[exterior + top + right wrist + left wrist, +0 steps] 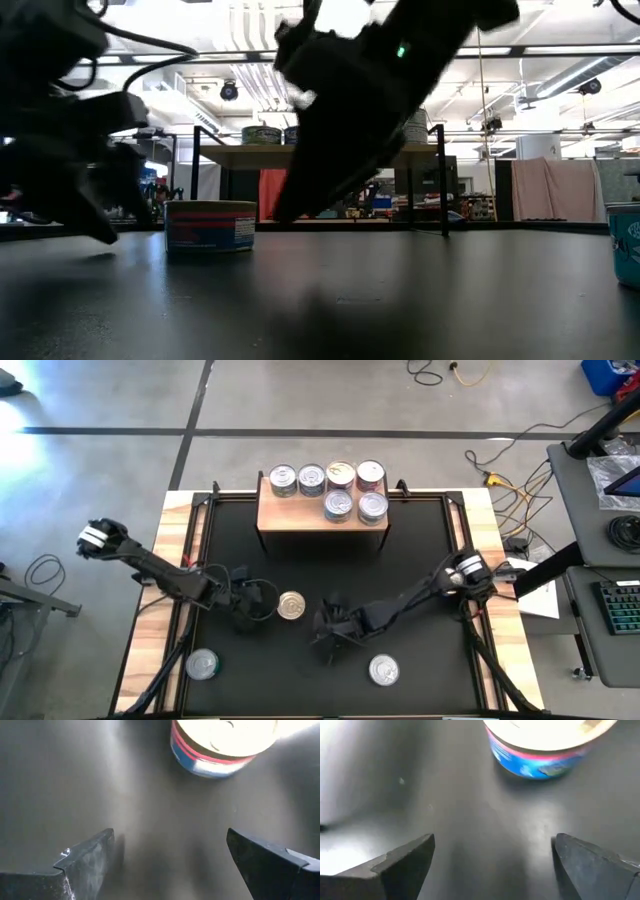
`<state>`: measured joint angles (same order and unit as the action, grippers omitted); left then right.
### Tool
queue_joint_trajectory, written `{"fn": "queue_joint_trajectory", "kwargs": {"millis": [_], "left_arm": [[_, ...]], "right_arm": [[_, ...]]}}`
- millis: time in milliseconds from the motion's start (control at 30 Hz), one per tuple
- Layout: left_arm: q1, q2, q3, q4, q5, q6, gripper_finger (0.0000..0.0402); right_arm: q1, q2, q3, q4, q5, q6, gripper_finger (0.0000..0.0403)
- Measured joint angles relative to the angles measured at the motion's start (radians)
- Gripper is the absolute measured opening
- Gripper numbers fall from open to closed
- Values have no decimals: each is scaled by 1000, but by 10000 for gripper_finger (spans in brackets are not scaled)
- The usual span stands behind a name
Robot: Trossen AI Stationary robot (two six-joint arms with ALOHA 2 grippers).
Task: Stack canned seafood by type on shelf
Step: Put the blue-pink tuna can on the shelf
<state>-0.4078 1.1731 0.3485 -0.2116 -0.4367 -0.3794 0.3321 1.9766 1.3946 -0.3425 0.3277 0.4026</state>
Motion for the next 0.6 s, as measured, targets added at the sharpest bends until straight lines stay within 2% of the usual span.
{"fn": "queue_joint_trajectory", "kwargs": {"millis": [133,200,300,400,467,600], "left_arm": [[73,26,0,71,-54,172,398],[106,53,0,114,-83,312,393],[154,121,3,191,-71,530,384],[200,198,13,273,-17,550,373],[220,245,37,282,-18,529,364],[237,298,85,288,-35,465,342]], "right_arm": [[5,59,-11,150,126,98,380],[-3,77,-8,190,187,166,380],[-5,117,-8,246,258,216,380],[0,184,-7,327,279,231,380],[10,217,20,342,292,238,380],[37,286,87,358,388,235,380]]}}
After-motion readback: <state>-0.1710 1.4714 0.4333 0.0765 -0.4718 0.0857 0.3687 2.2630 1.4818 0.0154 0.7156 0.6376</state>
